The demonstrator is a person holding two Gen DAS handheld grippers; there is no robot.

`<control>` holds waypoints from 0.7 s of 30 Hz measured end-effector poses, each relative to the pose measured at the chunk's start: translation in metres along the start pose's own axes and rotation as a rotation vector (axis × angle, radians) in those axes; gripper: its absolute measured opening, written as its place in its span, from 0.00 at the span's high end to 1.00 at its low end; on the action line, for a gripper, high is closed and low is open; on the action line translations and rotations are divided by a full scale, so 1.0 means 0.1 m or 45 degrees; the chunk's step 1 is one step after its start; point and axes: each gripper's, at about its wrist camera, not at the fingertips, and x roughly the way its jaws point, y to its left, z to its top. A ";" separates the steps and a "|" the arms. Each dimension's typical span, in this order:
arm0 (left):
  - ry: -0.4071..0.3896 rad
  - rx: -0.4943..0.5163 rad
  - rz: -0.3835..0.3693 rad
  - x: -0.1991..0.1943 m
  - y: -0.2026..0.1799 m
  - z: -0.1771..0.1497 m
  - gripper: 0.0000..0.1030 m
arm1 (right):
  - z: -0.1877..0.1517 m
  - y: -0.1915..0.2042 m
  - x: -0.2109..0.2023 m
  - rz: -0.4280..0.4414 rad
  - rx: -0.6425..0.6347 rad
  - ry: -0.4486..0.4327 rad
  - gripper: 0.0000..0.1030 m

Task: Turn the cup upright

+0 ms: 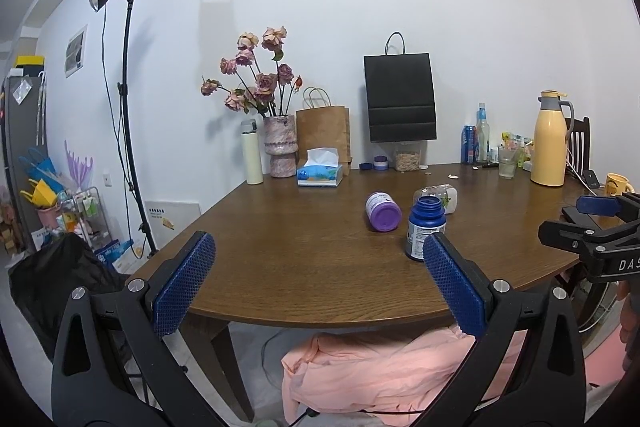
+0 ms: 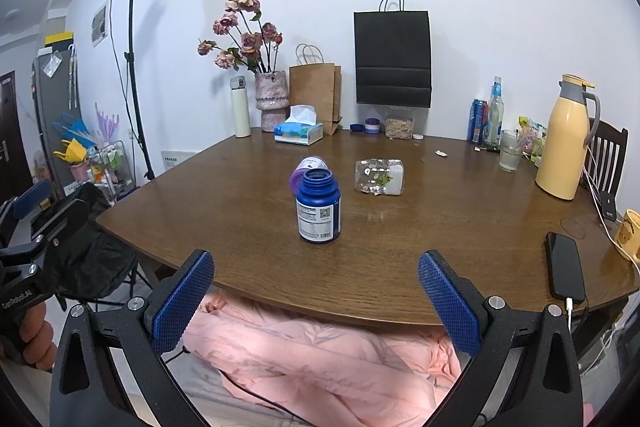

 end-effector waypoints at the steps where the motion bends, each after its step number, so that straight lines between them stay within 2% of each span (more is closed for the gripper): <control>1: -0.003 0.001 0.001 0.00 0.00 0.00 0.00 | 0.00 -0.01 -0.01 0.001 0.004 -0.002 0.00; 6: 0.004 -0.001 0.007 0.04 -0.01 0.01 0.00 | 0.01 -0.02 -0.01 0.005 0.007 -0.006 0.00; 10: -0.029 0.000 0.025 0.03 0.00 0.02 0.00 | 0.02 -0.04 0.00 0.007 0.015 0.000 0.00; 21: -0.014 -0.025 0.013 0.08 0.02 0.02 0.00 | -0.01 0.03 0.00 0.014 -0.006 -0.019 0.00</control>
